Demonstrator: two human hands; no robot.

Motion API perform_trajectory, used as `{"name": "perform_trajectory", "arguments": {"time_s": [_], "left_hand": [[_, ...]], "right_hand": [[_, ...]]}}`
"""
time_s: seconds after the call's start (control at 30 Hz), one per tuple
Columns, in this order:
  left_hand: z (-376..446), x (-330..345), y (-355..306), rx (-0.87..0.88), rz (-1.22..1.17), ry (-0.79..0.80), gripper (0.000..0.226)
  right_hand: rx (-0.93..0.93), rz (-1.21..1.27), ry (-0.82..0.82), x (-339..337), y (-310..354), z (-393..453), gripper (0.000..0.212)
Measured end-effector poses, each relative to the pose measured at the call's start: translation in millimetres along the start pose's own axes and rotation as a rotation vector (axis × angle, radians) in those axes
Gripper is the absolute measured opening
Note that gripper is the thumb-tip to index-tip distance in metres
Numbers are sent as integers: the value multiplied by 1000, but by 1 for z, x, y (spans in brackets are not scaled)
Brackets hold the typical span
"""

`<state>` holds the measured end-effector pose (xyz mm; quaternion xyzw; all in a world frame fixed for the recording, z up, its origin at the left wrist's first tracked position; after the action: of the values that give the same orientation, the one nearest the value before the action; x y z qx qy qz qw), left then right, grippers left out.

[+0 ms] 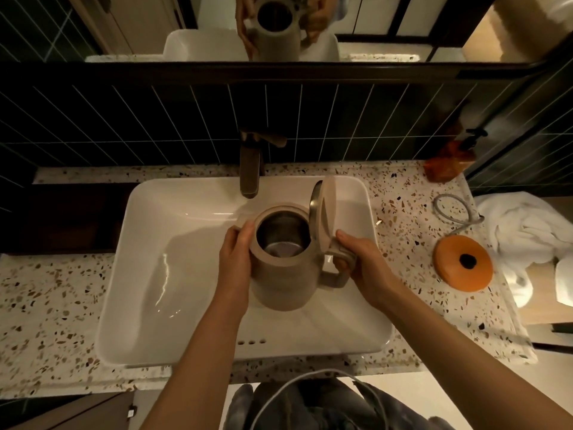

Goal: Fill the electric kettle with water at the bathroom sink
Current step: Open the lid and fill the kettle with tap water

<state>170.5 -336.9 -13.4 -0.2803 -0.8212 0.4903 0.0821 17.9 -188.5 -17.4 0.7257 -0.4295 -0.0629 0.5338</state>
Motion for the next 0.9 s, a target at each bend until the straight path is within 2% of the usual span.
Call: {"name": "perform_trajectory", "arguments": {"time_s": [0.2, 0.37, 0.53, 0.77, 0.9], "left_hand": [[48, -8, 4, -229, -72, 38, 36], [74, -14, 3, -322, -91, 15, 32], [108, -28, 3, -332, -163, -67, 27], [121, -24, 4, -218, -232, -15, 27], [128, -27, 8, -186, -236, -24, 15]], "right_hand": [[173, -28, -83, 16, -8, 41, 44], [265, -33, -99, 32, -12, 72, 41], [264, -123, -63, 51, -15, 104, 34], [161, -162, -82, 39, -22, 114, 38], [130, -186, -82, 38, -28, 123, 40]]}}
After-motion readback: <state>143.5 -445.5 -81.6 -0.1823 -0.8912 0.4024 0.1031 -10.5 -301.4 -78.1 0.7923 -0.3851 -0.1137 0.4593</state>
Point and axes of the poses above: each hand's wrist, its own z-axis towards the middle knuckle, its own x-axis out of the palm, y = z × x, the point moved 4 cm from there along z, towards the middle knuckle, and after that the axes turned 12 degrees about z, right-handed, at the moved point
